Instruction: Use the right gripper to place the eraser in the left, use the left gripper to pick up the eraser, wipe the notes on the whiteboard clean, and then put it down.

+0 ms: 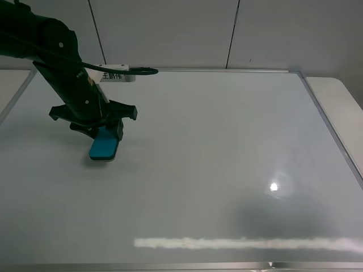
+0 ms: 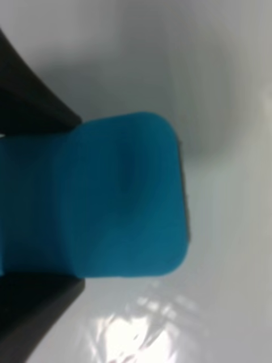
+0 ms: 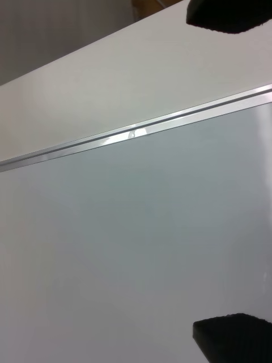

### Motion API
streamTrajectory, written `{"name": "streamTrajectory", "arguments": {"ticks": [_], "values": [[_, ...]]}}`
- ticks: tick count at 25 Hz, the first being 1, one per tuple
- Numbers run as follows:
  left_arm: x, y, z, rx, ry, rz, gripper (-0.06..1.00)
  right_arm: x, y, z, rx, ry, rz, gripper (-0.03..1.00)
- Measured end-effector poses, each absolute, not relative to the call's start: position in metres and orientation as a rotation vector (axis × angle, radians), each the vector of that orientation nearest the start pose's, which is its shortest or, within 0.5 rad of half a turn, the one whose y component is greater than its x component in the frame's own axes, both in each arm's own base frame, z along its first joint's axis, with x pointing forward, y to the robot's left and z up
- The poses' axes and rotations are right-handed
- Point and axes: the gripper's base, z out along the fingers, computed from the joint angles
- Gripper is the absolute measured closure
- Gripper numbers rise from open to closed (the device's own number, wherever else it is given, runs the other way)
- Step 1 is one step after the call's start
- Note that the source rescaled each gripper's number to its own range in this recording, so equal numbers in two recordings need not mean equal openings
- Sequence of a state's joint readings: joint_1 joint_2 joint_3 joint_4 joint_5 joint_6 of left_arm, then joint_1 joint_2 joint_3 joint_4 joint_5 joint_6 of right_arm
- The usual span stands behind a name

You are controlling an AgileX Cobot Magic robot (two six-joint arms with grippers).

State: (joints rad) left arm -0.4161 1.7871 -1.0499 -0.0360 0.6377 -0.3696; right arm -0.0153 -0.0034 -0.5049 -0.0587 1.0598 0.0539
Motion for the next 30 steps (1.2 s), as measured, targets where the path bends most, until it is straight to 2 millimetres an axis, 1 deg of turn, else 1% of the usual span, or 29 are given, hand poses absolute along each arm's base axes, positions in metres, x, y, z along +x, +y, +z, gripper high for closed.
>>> {"name": "streamTrajectory", "arguments": {"ticks": [2, 5, 18, 19, 20, 21, 22, 23, 24, 25, 26, 30], "values": [[0.3088, -0.1319, 0.1678, 0.011, 2.882, -0.182, 0.93, -0.0061, -0.0046, 0.2788, 0.073, 2.033, -0.046, -0.03], [0.3082, -0.1295, 0.1654, 0.032, 2.877, -0.159, 0.93, -0.0061, -0.0046, 0.2788, 0.073, 2.033, -0.046, -0.03], [0.308, -0.129, 0.1643, 0.034, 2.871, -0.156, 0.93, -0.0061, -0.0046, 0.2788, 0.073, 2.033, -0.046, -0.03], [0.3081, -0.1291, 0.1643, 0.034, 2.869, -0.157, 0.86, -0.0061, -0.0046, 0.2788, 0.073, 2.033, -0.046, -0.03], [0.3081, -0.1291, 0.1643, 0.034, 2.869, -0.157, 0.7, -0.0061, -0.0046, 0.2788, 0.073, 2.033, -0.046, -0.03], [0.3081, -0.1291, 0.1643, 0.034, 2.869, -0.157, 0.5, -0.0061, -0.0046, 0.2788, 0.073, 2.033, -0.046, -0.03], [0.3082, -0.1291, 0.1644, 0.034, 2.868, -0.158, 0.27, -0.0061, -0.0046, 0.2788, 0.073, 2.033, -0.046, -0.03], [0.3088, -0.1288, 0.1645, 0.045, 2.861, -0.15, 0.12, -0.0061, -0.0046, 0.2788, 0.073, 2.033, -0.046, -0.03], [0.3091, -0.1287, 0.1646, 0.048, 2.858, -0.148, 0.05, -0.0061, -0.0046, 0.2788, 0.073, 2.033, -0.046, -0.03], [0.3093, -0.1287, 0.1646, 0.051, 2.856, -0.147, 0.01, -0.0061, -0.0046, 0.2788, 0.073, 2.033, -0.046, -0.03], [0.3093, -0.1287, 0.1646, 0.052, 2.855, -0.147, -0.02, -0.0061, -0.0046, 0.2788, 0.073, 2.033, -0.046, -0.03], [0.3099, -0.1289, 0.1648, 0.052, 2.849, -0.15, -0.04, -0.0061, -0.0046, 0.2788, 0.073, 2.033, -0.046, -0.03]]}}
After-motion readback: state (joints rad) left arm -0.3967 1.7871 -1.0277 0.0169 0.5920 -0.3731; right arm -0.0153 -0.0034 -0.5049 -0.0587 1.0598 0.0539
